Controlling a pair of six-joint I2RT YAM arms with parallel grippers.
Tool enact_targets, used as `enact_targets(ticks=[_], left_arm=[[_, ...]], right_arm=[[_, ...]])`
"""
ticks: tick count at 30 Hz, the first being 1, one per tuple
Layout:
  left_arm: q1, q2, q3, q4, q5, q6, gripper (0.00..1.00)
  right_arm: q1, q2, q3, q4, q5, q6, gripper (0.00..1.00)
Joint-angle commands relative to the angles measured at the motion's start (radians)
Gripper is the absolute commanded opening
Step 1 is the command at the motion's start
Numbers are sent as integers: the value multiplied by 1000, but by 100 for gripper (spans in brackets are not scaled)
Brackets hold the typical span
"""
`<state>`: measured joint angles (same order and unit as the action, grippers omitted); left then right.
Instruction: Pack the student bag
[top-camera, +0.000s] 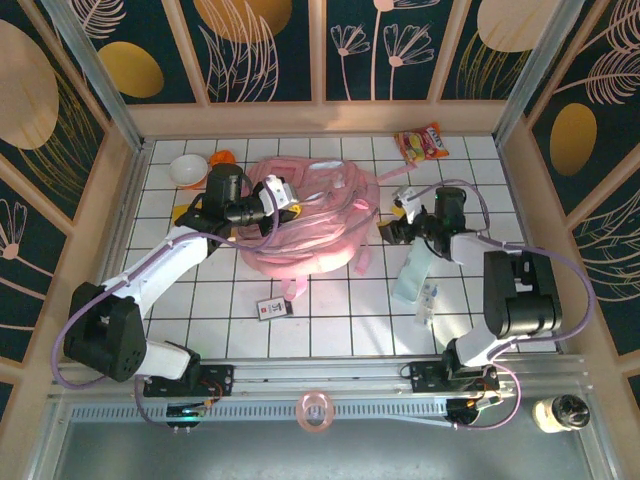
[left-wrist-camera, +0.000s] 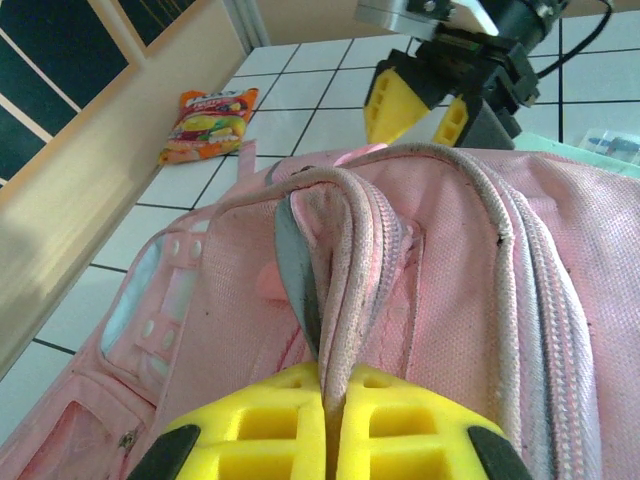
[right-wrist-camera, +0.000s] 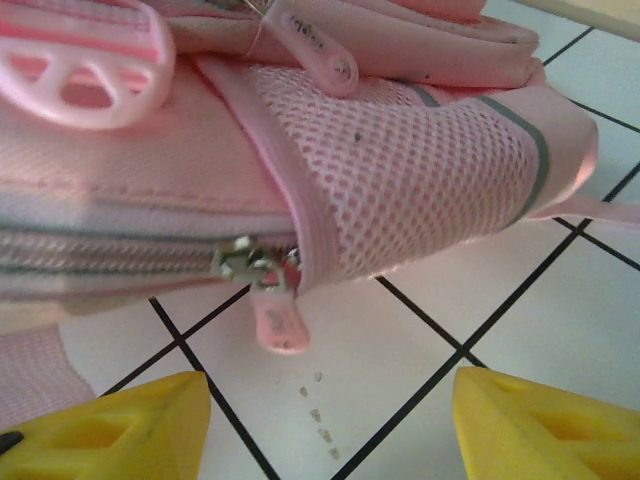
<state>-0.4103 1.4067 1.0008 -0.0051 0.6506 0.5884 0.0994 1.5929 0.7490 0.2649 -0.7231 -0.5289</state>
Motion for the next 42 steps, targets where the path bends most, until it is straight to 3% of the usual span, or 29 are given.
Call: enact_targets(ticks=[1,11,17,21,26,32,42], left_arm=[[5,-57,45,127,101,-16,0],[5,-55,47,140,121,-19,0],[5,-52,35,152,108,-23,0],[5,-42,24,183,27,-44,0],[5,-17,14,225,-152,-87,0],[4,4,35,196,-276,-112,0],[-57,50,41,226,-512,-189,0]], right_arm=[[-1,59,91,-157,-63,-93,63],[31,143,211,-309,-59,-161,51],[36,107,185,-246,-92,-158,19],[33,77,171,-266,-72,-172,1],[31,25,153,-273,-45,-152,0],[45,-41,149,-313,-7,-112,0],[185,-161,161,-476,89,-50,0]])
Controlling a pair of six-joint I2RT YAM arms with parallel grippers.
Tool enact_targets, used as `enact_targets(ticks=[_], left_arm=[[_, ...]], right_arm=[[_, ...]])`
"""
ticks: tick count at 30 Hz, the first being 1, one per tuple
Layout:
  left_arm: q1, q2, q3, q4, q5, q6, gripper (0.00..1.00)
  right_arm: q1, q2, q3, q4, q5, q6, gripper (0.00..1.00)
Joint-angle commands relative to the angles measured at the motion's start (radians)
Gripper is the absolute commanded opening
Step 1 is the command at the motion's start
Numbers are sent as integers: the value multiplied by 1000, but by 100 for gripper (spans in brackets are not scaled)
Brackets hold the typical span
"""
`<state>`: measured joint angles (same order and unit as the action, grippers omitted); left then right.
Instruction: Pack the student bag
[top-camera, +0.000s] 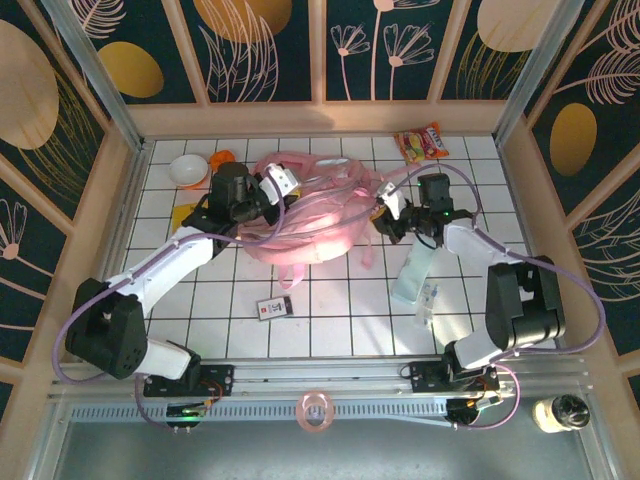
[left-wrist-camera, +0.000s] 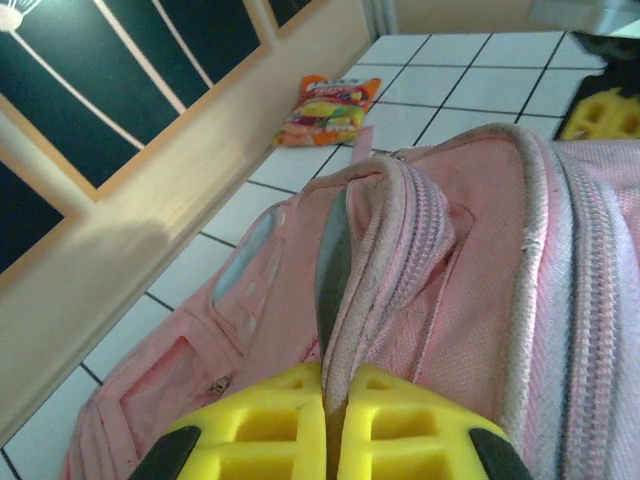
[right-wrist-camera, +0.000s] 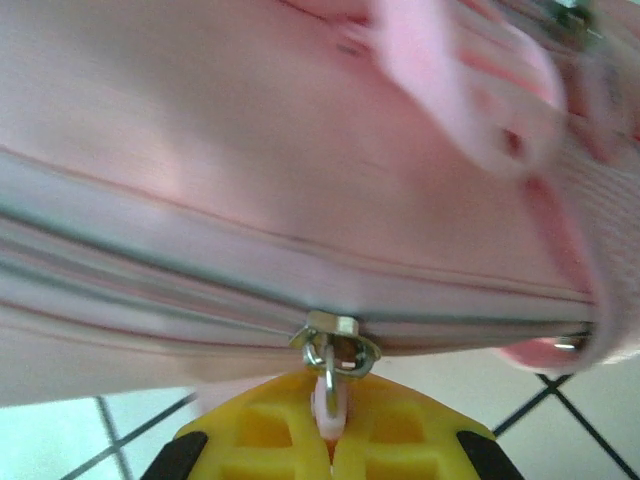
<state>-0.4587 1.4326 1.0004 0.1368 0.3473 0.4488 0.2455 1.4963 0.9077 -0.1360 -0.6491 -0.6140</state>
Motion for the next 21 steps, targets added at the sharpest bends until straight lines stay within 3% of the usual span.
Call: enact_targets(ticks=[1,13,21], left_arm=[[-24,34,44,87,-232,-53,0],[-109,118,55,183,-402,-191,0],[-128,152,69,218,-407,-276,0]], right_arm=[[52,-72,2,-81,15,49,0],[164,-176,17,-186,46,169,0],[228,-190,14,-177,17,296,0]])
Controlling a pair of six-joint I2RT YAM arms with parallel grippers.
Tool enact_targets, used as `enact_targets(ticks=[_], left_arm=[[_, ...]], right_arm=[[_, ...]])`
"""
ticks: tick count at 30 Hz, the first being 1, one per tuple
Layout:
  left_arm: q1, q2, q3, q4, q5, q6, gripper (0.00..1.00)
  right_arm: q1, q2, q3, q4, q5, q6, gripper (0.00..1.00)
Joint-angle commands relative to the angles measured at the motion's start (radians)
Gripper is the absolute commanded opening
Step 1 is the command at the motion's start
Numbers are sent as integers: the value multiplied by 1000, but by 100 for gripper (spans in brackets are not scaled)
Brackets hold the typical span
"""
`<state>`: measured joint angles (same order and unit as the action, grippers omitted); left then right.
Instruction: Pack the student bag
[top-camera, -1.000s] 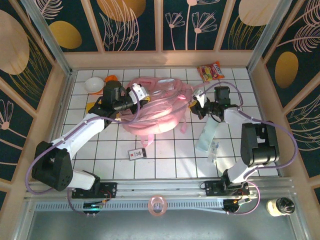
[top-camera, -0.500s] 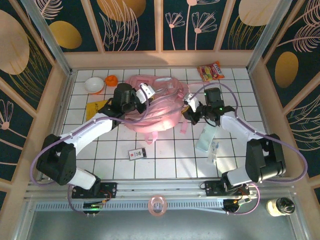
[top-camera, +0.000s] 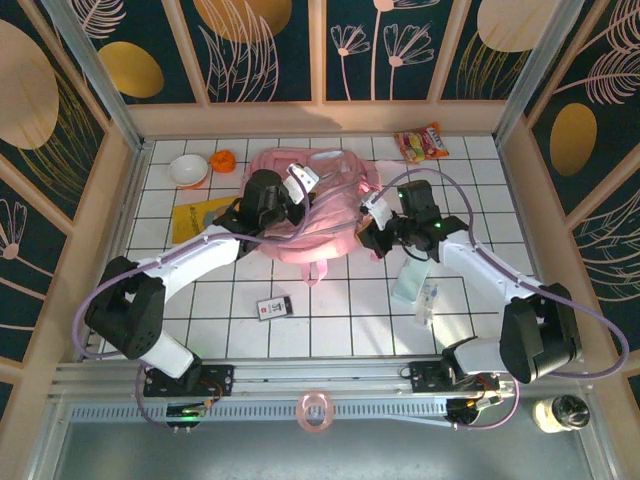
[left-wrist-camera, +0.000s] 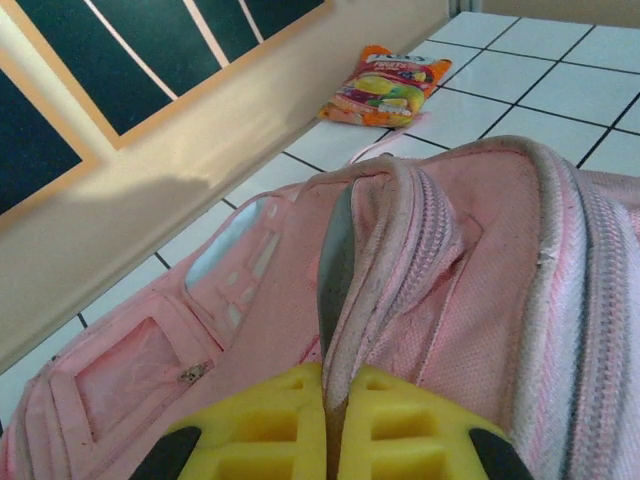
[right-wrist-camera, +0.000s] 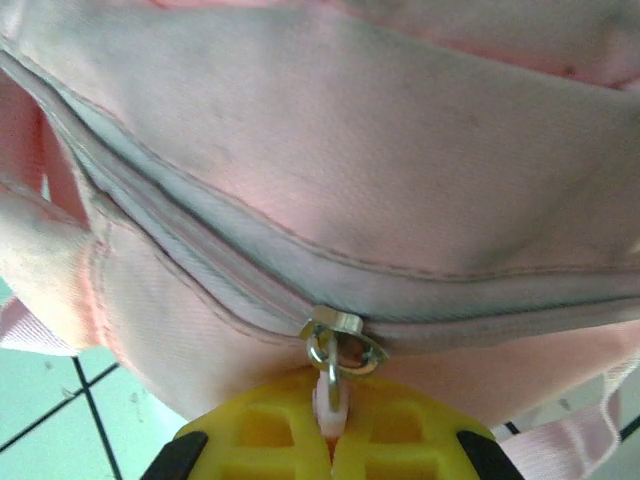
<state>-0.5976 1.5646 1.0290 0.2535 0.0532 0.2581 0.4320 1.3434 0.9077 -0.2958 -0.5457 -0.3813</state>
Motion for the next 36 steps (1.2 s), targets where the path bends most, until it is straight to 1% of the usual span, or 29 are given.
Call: enact_targets(ticks=[1,7,9,12,15,17,19,21,23,24,25,26,27,29,30,31,32,36], left_arm=[[8,24,40,110,-117,-96,0],[-4,65,65,124,-191,-155,0],[-6,79,72,125,-191,-159,0],[-14,96,74,134,-193,-145,0],[-20,110,76,132,-194,-139,0],[-22,112,74,133,-192,-140,0],[-24,110,68,138,-177,-141,0],[-24,100,55,152,-151,-135,0],[-24,74,26,179,-100,-115,0],[-24,61,12,187,-76,-101,0],[-25,48,-2,196,-49,-88,0],[-23,37,-14,205,-29,-79,0],[-22,30,-21,207,-8,-72,0],[-11,19,-29,204,58,-50,0],[-7,16,-31,202,69,-48,0],[2,11,-33,200,101,-46,0],[14,5,-37,205,143,-43,0],[47,-15,-50,249,264,-42,0]], right_arm=[[50,-34,14,-14,-88,81,0],[109,-23,47,-28,-119,164,0],[129,-29,61,-40,-135,196,0],[129,-32,85,-49,-165,272,0],[132,-25,94,-26,-196,385,0],[140,-5,105,-34,-199,432,0],[152,17,118,-36,-172,453,0],[153,31,119,-10,-176,483,0],[145,26,109,13,-159,509,0],[133,19,101,21,-151,517,3],[121,7,87,35,-149,534,9],[85,-7,67,53,-152,568,18],[55,-17,49,70,-160,601,29],[-20,-44,2,114,-190,698,56],[-49,-58,-17,135,-205,741,63],[-84,-69,-43,160,-219,789,67],[-109,-84,-68,192,-232,835,69],[-152,-93,-140,296,-220,1006,73]])
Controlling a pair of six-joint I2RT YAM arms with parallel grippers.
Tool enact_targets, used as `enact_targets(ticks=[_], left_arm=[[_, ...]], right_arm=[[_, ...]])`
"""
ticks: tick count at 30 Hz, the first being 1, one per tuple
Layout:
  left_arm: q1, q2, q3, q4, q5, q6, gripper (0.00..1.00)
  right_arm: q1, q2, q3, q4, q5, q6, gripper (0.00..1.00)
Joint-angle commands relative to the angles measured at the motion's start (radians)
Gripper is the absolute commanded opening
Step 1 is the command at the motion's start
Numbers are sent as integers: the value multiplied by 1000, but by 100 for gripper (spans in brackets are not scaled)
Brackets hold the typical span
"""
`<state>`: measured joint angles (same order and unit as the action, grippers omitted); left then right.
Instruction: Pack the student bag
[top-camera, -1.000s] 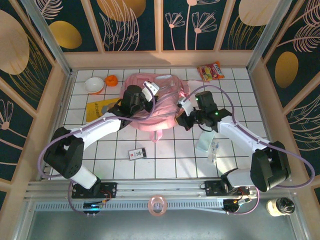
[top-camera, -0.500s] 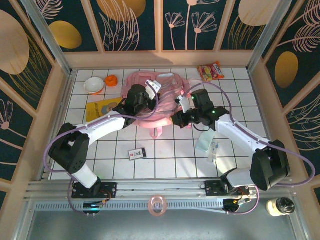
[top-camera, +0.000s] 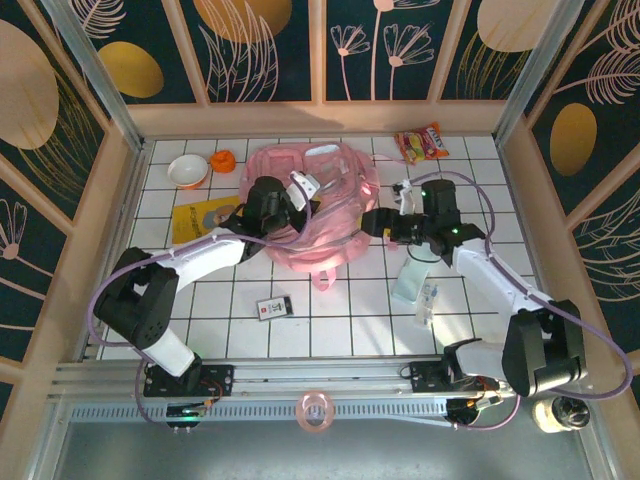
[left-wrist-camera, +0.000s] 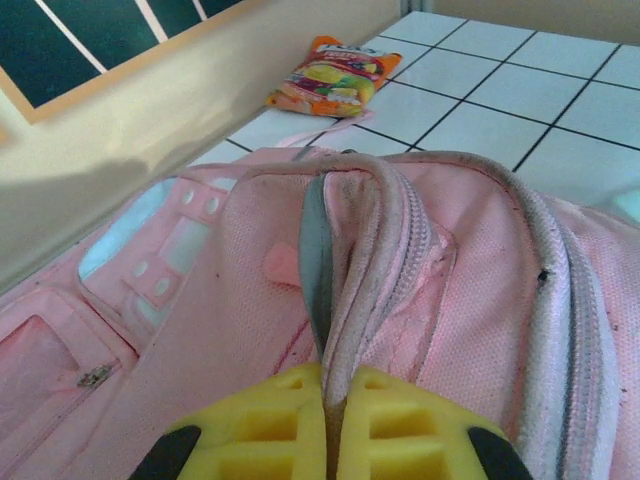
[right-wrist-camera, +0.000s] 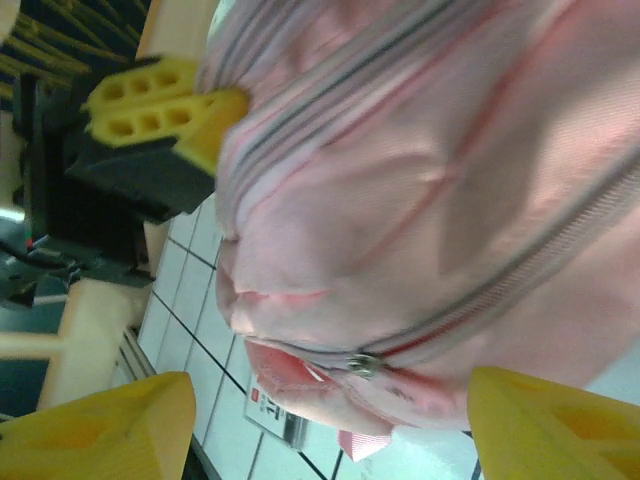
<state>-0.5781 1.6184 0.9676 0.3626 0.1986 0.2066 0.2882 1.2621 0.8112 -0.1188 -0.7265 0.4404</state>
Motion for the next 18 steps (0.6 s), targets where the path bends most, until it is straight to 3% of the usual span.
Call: enact_targets(ticks=[1,10,18], left_arm=[[32,-69,11,138,139,19,0],[40,-69,15,99,246,78,0],[40,-79,11,116,274,77,0]], right_arm=[[-10,-2,-58,150,-37,240,74],[15,116,-61,415,-80,435,75],[41,184,-46,402,6,502,77]])
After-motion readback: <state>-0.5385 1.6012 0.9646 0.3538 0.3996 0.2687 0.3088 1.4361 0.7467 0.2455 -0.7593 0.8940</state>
